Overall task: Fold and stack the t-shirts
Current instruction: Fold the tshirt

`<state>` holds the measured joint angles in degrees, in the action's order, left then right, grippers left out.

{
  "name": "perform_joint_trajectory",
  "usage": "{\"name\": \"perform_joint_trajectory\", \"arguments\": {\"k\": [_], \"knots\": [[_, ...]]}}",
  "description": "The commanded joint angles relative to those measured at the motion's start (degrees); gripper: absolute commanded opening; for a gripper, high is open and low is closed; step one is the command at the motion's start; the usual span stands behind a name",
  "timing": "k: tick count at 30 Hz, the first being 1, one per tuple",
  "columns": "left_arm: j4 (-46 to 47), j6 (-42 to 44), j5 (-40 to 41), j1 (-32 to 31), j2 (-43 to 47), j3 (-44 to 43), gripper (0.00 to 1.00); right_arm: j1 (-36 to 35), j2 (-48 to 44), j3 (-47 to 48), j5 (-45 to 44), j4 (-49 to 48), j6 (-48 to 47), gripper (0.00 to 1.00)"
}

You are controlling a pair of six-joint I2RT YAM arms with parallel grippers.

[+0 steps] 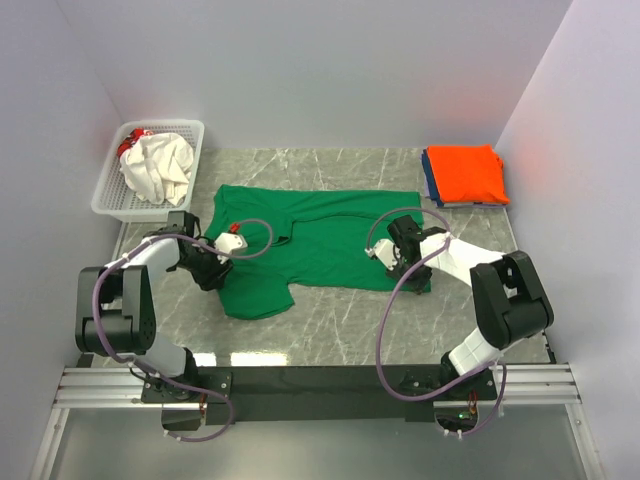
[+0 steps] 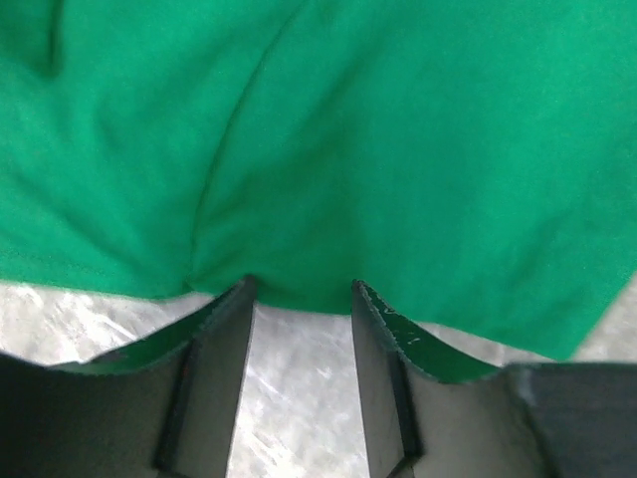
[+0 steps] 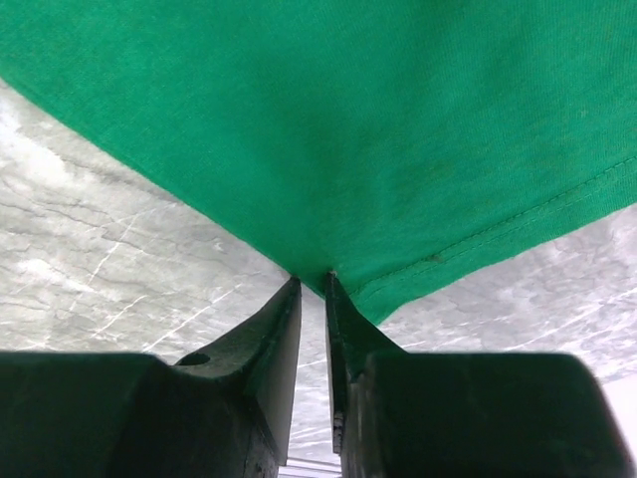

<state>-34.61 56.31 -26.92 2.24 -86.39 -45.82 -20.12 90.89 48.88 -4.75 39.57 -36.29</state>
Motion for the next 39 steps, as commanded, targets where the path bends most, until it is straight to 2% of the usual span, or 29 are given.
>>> {"name": "perform_joint_trajectory", "arguments": {"k": [1, 5, 6, 7, 8, 11, 18, 22, 27, 39], "knots": [[2.1, 2.3, 1.7, -0.4, -2.9, 0.3, 0.48, 0.2, 2.4, 0.2, -2.5, -3.8, -0.2, 0.21], [0.1, 4.9, 4.2, -0.7, -4.5, 1.5, 0.34, 0.2, 3.1, 0.2, -3.2, -4.0, -0.2, 0.07], [-0.6, 6.4, 4.6, -0.7, -3.4, 2.1, 0.25, 0.2, 3.0, 0.2, -3.4, -4.1, -0.1, 0.0], [-1.2, 6.8, 4.9, -0.7, -2.7, 2.7, 0.21, 0.2, 2.8, 0.3, -3.4, -4.1, -0.1, 0.0], [-3.1, 7.1, 4.9, -0.4, -1.1, 3.3, 0.13, 0.2, 2.3, 0.4, -3.0, -3.5, -0.2, 0.0], [-7.3, 7.4, 3.2, 0.3, 2.8, 3.3, 0.01, 0.1, 0.5, -0.2, -2.3, -2.3, -0.6, 0.0], [-14.2, 6.9, 2.0, 0.8, 11.4, 3.6, 0.01, 0.3, -7.0, -1.7, -0.3, 0.3, -1.3, 0.0], [-17.1, 6.3, 1.4, 0.9, 13.1, 2.7, 0.01, 0.3, -9.7, -1.9, 0.2, 1.1, -1.7, 0.0], [-18.7, 5.6, -0.5, 1.8, 11.2, 0.0, 0.01, 1.4, -9.4, 0.2, 0.7, 1.7, -2.7, 0.0], [-19.7, 3.9, -3.9, 4.1, 2.5, -12.6, 0.01, 5.5, -1.0, 14.8, 1.3, 3.9, -6.2, 0.0]]}}
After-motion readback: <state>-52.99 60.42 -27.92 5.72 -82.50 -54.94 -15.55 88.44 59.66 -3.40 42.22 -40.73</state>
